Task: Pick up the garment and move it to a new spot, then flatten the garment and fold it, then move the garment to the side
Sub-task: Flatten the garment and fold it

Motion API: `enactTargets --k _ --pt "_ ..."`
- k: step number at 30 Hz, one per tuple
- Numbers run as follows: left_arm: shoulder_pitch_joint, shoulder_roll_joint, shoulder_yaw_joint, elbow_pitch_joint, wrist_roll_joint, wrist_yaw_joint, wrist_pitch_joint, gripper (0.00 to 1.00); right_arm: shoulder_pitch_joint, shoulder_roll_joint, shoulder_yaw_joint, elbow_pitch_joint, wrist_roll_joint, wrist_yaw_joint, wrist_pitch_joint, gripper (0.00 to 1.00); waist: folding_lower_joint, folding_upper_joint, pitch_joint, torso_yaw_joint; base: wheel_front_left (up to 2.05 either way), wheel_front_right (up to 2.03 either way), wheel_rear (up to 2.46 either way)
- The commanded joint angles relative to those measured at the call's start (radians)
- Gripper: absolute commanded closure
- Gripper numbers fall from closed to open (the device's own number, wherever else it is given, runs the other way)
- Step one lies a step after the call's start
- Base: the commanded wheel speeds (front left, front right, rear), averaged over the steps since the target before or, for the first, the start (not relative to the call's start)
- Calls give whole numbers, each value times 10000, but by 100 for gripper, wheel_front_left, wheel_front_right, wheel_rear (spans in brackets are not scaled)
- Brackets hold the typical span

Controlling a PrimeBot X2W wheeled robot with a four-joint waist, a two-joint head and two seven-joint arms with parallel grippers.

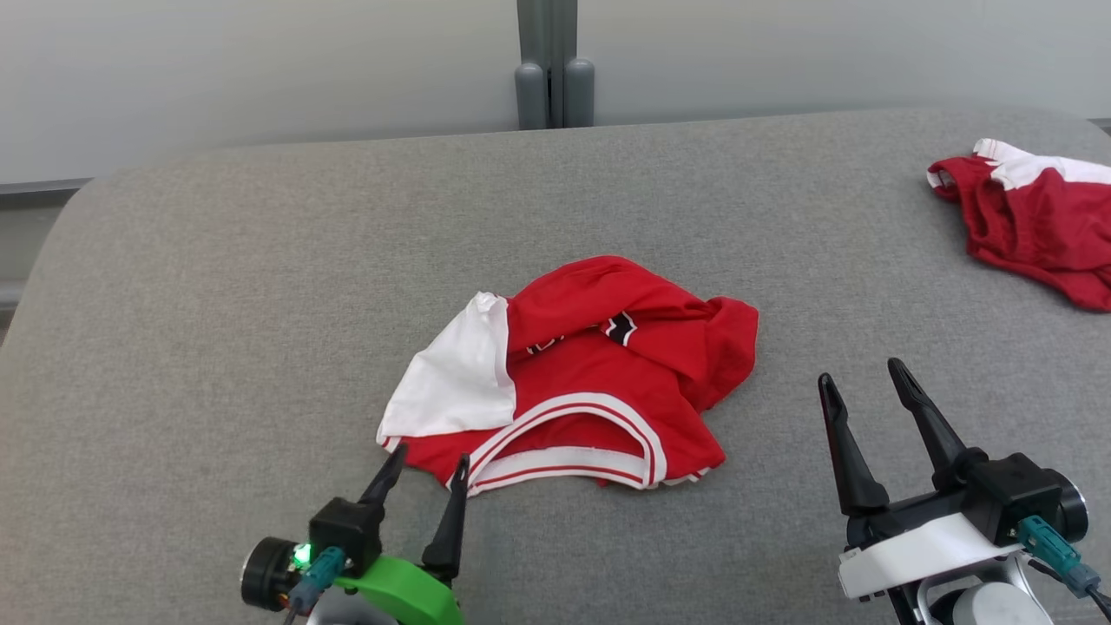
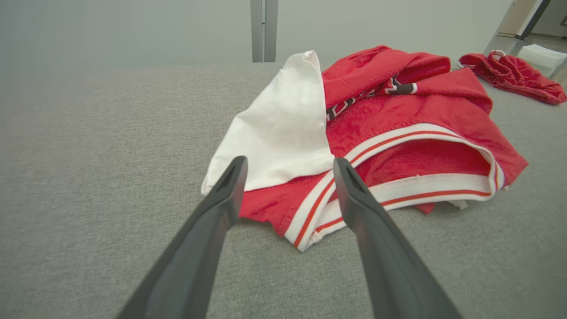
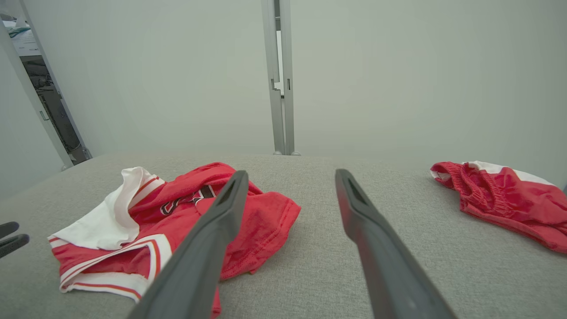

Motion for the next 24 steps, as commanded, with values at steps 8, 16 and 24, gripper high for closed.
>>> enactTargets --k 8,16,24 --pt "-1087 45 -906 1584 -486 -36 5 0 -440 118 182 203 -71 -4 -24 0 0 -1 655 -587 0 0 0" --pt "-1957 95 -1029 3307 -685 -36 7 0 -734 220 271 308 -94 -4 -24 0 0 -1 1037 -872 0 0 0" --pt "-2713 365 -877 3947 -777 -18 16 100 -872 157 177 375 -16 -4 -24 0 0 -1 1116 -944 0 0 0"
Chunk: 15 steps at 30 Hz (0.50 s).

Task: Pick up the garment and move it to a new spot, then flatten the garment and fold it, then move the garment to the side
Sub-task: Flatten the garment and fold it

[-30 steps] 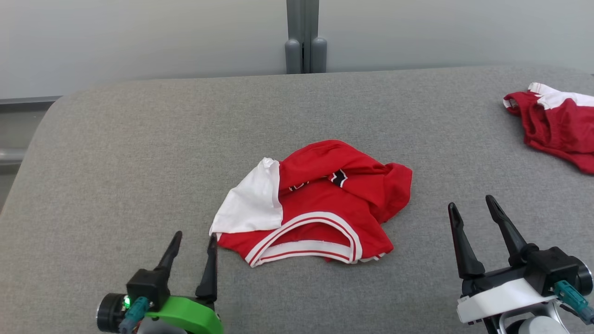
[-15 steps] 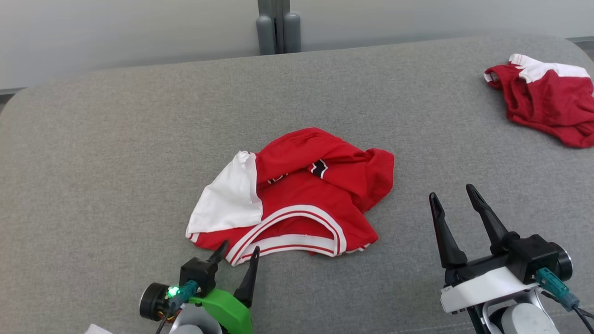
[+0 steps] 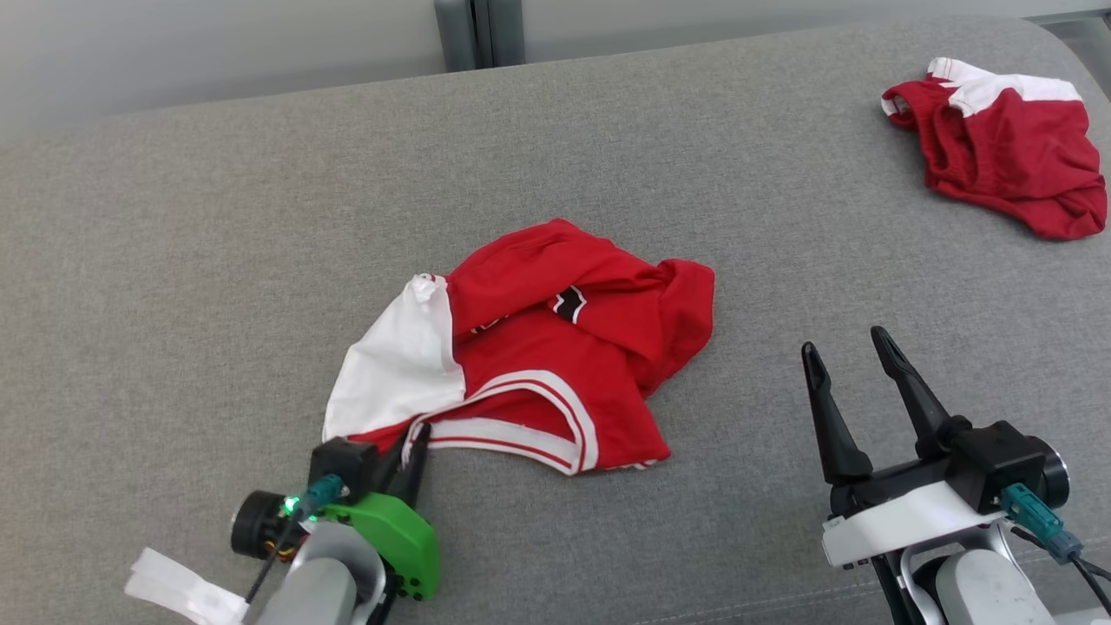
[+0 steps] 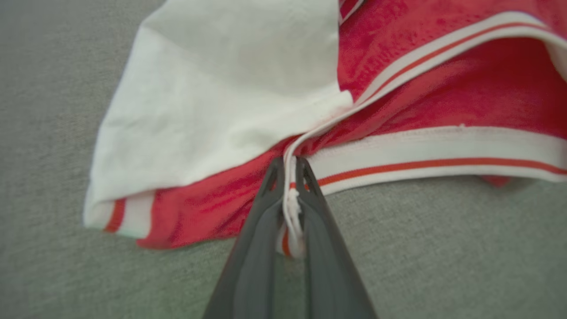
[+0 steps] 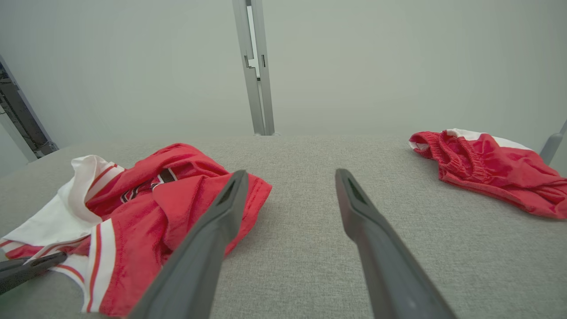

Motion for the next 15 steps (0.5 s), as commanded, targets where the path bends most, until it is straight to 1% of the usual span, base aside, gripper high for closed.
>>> enactTargets --k 1,4,8,11,15 --pt "-281 299 175 -116 -37 30 25 100 -96 -31 -48 2 27 -4 -24 0 0 -1 -9 11 0 0 0" --pt "-594 647 436 -530 9 30 18 100 -74 -30 -94 -31 7 -4 -24 0 0 -1 8 25 0 0 0" --pt "-1081 1415 907 -951 146 29 18 100 -83 -55 -200 -38 -10 -4 -24 0 0 -1 48 -21 0 0 0" --pt "-1483 1941 1274 -983 166 34 18 100 -139 -21 -321 -10 -50 -4 -24 0 0 -1 143 -125 0 0 0" --pt "-2014 2461 1788 -624 16 80 18 100 -216 -43 -410 67 -72 -4 -24 0 0 -1 332 -236 0 0 0"
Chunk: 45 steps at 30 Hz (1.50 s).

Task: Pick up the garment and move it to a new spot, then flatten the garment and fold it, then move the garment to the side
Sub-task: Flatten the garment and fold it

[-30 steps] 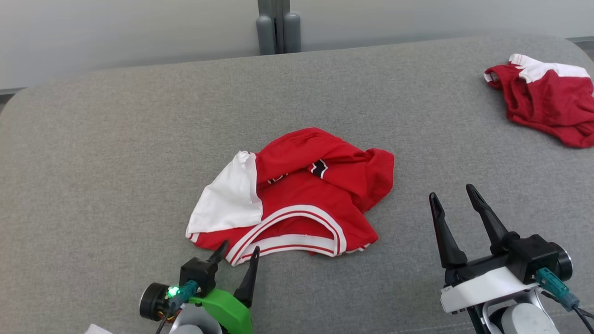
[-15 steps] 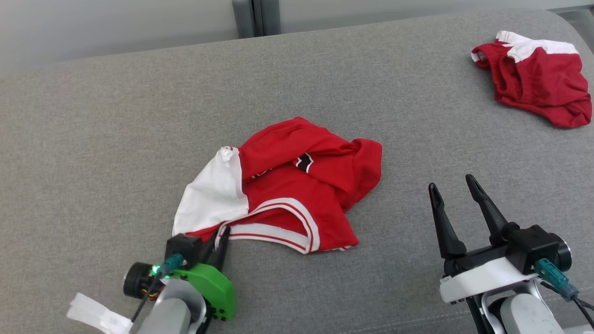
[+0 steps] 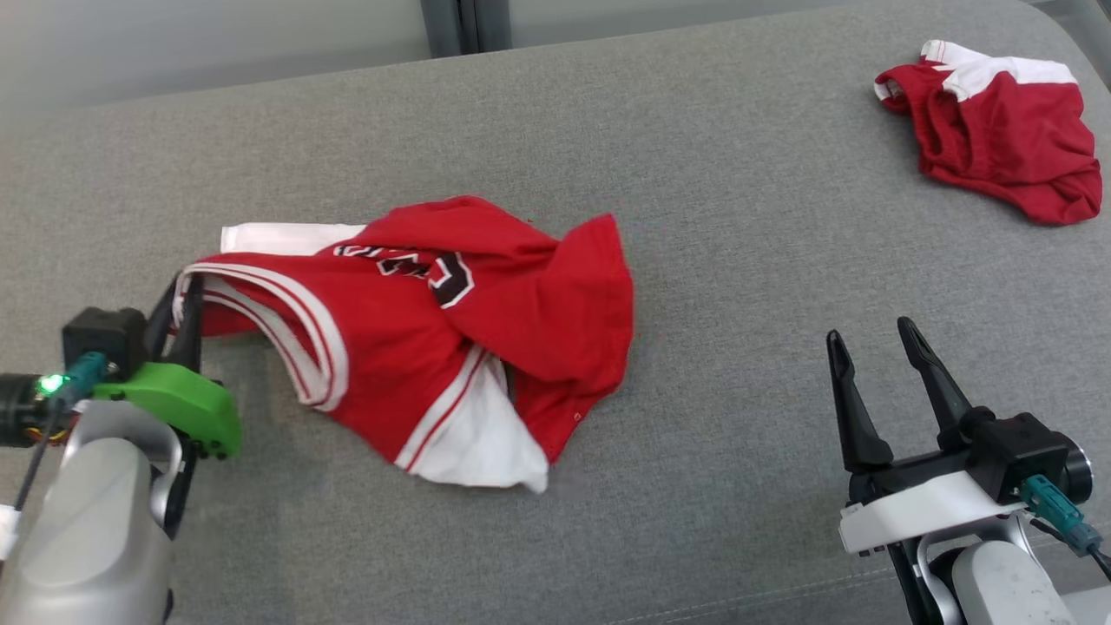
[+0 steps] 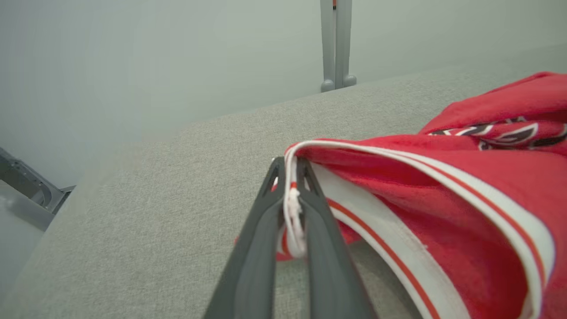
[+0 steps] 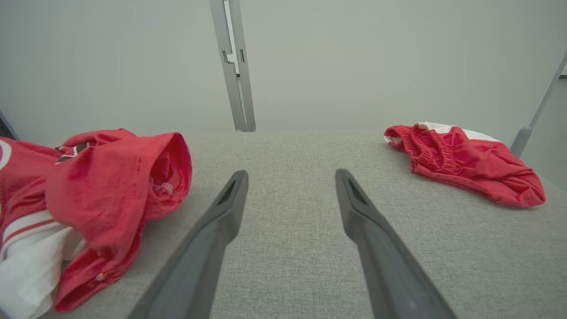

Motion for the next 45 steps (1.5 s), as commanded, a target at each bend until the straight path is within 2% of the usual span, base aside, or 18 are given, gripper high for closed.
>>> enactTargets --k 1,5,6,7,8,14,24,32,37,45 --pt "-284 142 142 152 -92 36 9 100 -165 -7 -3 31 -72 -4 -24 0 0 -1 135 -91 0 0 0" --pt "-697 359 336 553 -26 35 9 100 -245 10 6 104 -70 -4 -24 0 0 -1 269 -146 0 0 0" --pt "-766 348 335 641 -16 26 9 80 -284 16 17 132 -79 -4 -24 0 0 -1 288 -147 0 0 0" --pt "-804 328 309 722 27 20 9 55 -303 28 40 163 -83 -4 -24 0 0 -1 295 -142 0 0 0" --pt "-862 299 310 723 46 16 9 0 -318 41 49 194 -92 -4 -24 0 0 -1 293 -127 0 0 0" --pt "-279 36 718 227 -39 31 9 0 -173 92 39 326 -85 -4 -24 0 0 -1 15 135 0 0 0" --pt "2003 -633 1639 -2202 163 202 9 0 235 172 -21 382 -7 -4 -24 0 0 -1 -593 751 0 0 0" --pt "3270 -1438 828 -3092 481 46 9 0 326 186 37 423 -3 -4 -24 0 0 -1 -744 983 0 0 0" --pt "3551 -1773 -58 -2755 586 -21 9 0 280 118 99 426 30 -4 -24 0 0 -1 -663 930 0 0 0" --pt "3406 -1875 -1046 -1753 550 -41 9 0 82 46 145 435 78 -4 -24 0 0 -1 -369 561 0 0 0"
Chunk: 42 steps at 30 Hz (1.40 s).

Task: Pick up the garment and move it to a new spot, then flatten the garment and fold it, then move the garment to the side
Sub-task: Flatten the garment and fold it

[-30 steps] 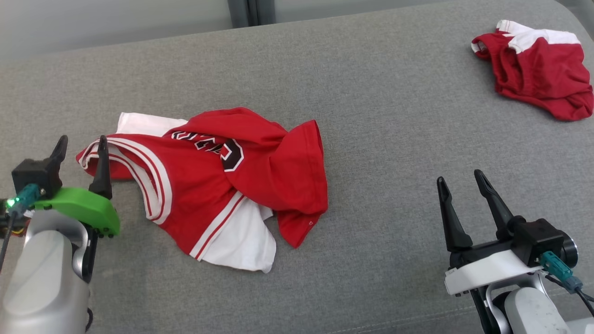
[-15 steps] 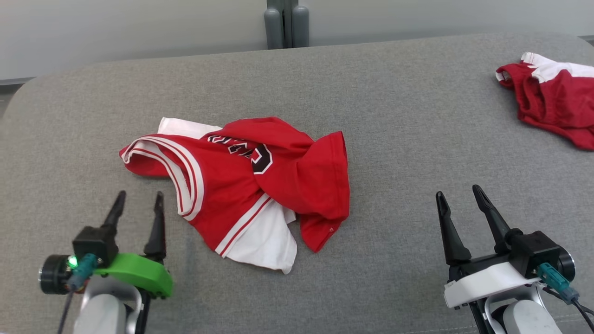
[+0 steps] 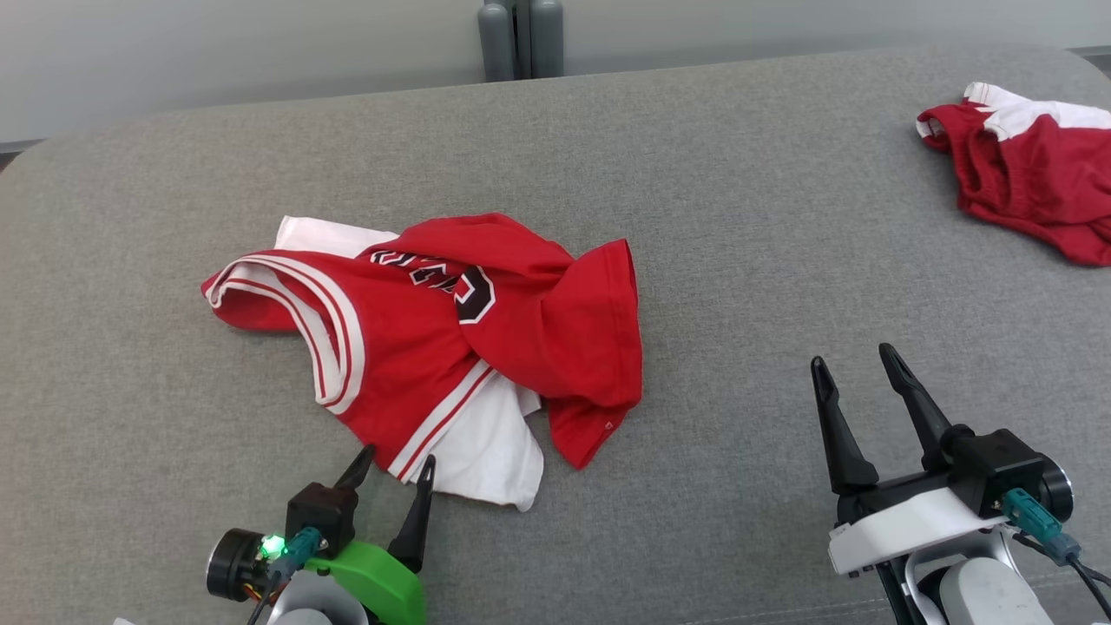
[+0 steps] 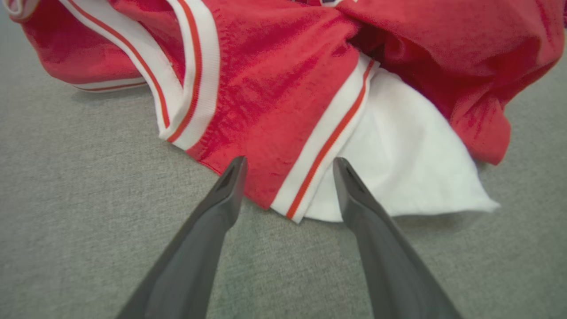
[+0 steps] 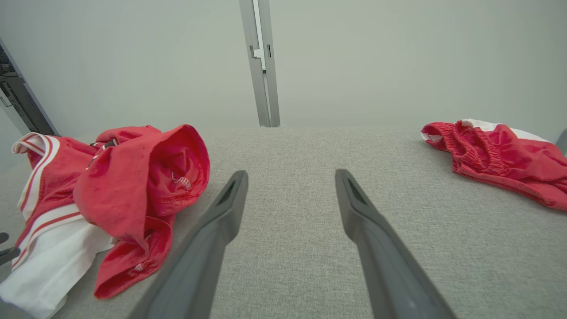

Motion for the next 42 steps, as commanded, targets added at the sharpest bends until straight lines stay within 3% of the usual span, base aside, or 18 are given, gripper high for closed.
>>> enactTargets --k 1,7,8,9,14,27,28,29,30,42 --pt "-160 50 -42 125 -19 -39 9 0 -95 -48 -15 -8 46 -4 -24 0 0 0 141 -146 0 0 0" --pt "-690 19 -298 1415 69 -34 18 0 -174 -56 -75 -33 32 -4 -24 0 0 0 314 -354 0 0 0" --pt "-793 -11 -332 1665 71 -35 28 64 -168 -58 -89 -22 30 -4 -24 0 0 0 308 -364 0 0 0" --pt "-889 -31 -321 1765 83 -32 28 100 -159 -56 -99 -16 28 -4 -24 0 0 0 300 -364 0 0 0" --pt "-1146 -26 125 1652 -176 89 17 100 7 15 -232 19 -36 -4 -24 0 0 0 137 -187 0 0 0" --pt "21 1286 1519 128 -590 524 9 100 183 47 -318 101 8 -4 -24 0 0 0 -186 160 0 0 0" --pt "73 1315 1538 79 -617 536 9 89 193 52 -327 112 7 -4 -24 0 0 0 -191 171 0 0 0" --pt "118 1301 1548 6 -623 578 9 20 201 62 -320 121 -1 -4 -24 0 0 0 -200 183 0 0 0" --pt "141 1247 1545 -105 -615 607 9 0 206 68 -310 130 -4 -4 -24 0 0 0 -213 198 0 0 0" --pt "754 468 2483 -3102 -460 857 8 0 314 21 -176 110 -23 -4 -24 0 0 0 -597 598 0 0 0"
